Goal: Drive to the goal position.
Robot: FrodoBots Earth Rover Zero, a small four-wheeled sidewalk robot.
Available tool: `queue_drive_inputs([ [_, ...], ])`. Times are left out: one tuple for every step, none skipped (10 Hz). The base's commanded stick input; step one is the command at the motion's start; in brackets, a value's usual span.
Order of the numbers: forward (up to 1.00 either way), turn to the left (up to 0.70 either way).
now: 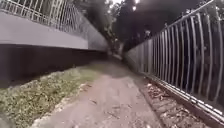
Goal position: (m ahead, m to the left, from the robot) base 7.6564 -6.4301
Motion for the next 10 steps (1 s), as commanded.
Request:
queue_drive_inputs([
  [1.00,0.00],
  [1.00,0.00],
  [1.00,0.00],
  [1.00,0.00],
  [1.00,0.00],
  [1.00,0.00],
  [1.00,0.00],
  [1.00,0.00],
  [1.00,0.00],
  [1.00,0.00],
])
